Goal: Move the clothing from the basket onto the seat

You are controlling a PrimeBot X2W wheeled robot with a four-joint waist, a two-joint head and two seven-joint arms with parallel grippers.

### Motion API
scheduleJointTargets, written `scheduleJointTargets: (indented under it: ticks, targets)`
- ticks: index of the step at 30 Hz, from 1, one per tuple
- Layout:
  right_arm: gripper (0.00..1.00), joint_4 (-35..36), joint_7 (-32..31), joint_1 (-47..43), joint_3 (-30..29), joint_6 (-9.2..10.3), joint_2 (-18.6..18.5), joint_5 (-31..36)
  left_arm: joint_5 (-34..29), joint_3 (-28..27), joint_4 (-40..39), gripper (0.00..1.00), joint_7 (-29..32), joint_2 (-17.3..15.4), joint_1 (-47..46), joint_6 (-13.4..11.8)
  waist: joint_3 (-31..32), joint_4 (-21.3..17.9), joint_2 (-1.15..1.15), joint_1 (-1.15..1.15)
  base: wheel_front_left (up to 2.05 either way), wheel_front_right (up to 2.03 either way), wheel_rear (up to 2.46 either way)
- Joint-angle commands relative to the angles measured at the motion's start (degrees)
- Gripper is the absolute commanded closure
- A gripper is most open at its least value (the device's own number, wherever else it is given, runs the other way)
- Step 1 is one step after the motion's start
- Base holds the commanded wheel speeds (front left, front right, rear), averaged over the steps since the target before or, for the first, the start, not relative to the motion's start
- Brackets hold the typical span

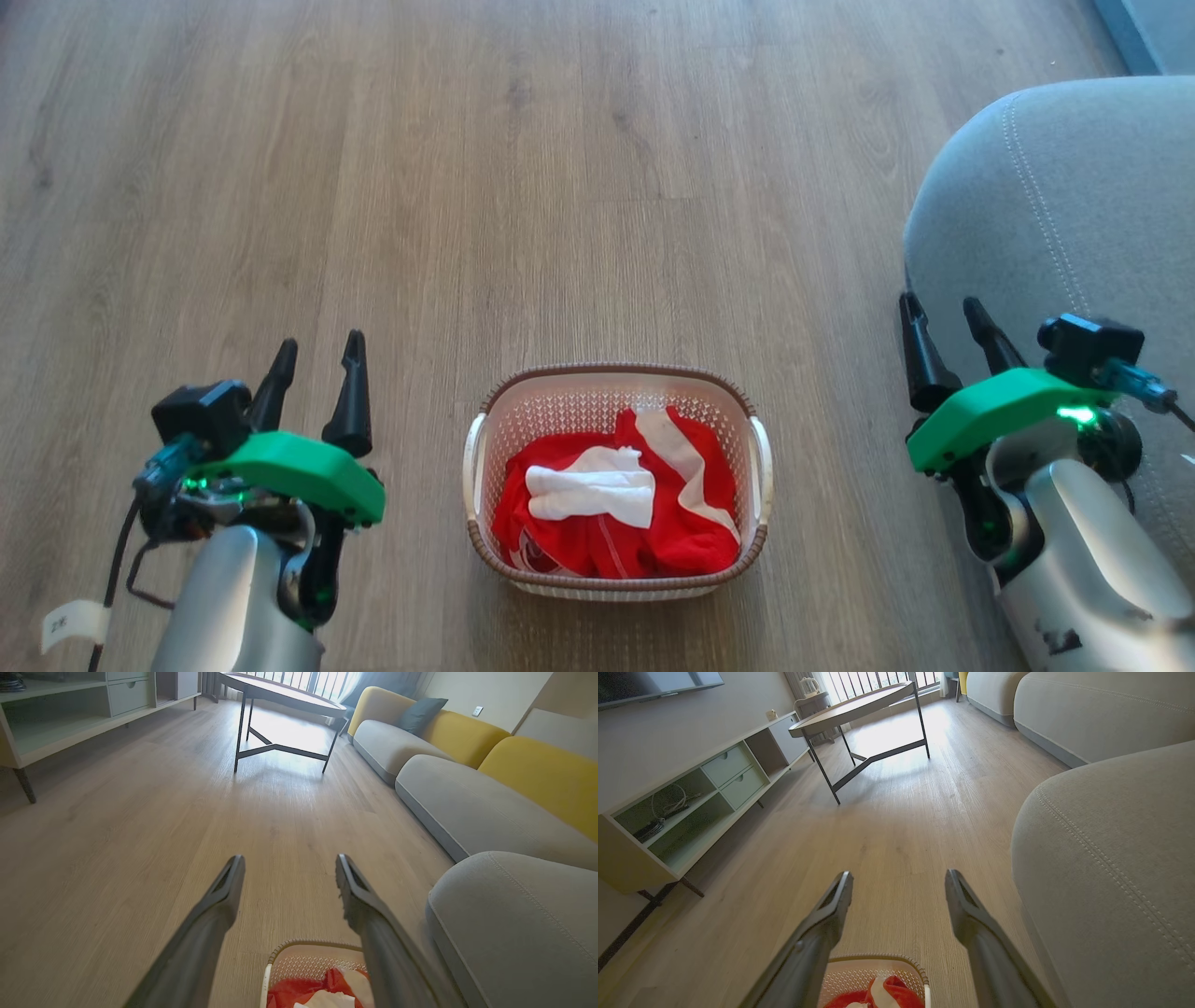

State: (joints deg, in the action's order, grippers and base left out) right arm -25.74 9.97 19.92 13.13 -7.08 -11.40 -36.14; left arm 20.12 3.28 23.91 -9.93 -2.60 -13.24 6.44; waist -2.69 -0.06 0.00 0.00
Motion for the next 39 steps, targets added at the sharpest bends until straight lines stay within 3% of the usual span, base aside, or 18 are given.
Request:
scheduleJointTargets:
  ticks: [1, 22, 26, 39]
  targets:
    - [0.00, 1.56, 1.02, 3.38, 1.11, -0.33, -1.34, 1.83, -2.09, -0.98, -1.84, 0.00, -1.02, -1.29, -3.88, -0.62, -0.10, 0.02, 0.00, 0.00, 0.00, 0.00, 0.00]
    - [0.00, 0.62, 4.38, 6.96, 2.50, -0.40, -2.75, 12.86, -13.76, -1.57, -0.37, 0.00, -4.41, -0.87, -7.11, -1.45, -0.89, 0.03, 0.00, 0.00, 0.00, 0.00, 0.00]
    - [0.00, 0.45, 5.03, 7.43, 2.84, -0.41, -2.82, 13.18, -16.06, -1.75, -0.06, 0.00, -5.07, -0.72, -7.79, -1.29, -0.96, 0.13, 0.00, 0.00, 0.00, 0.00, 0.00]
    - [0.00, 0.54, 5.03, 6.93, 1.93, -0.41, -2.77, 9.11, -14.50, -3.24, 0.69, 0.00, -5.07, -0.37, -7.80, -0.50, -1.15, 0.15, 0.00, 0.00, 0.00, 0.00, 0.00]
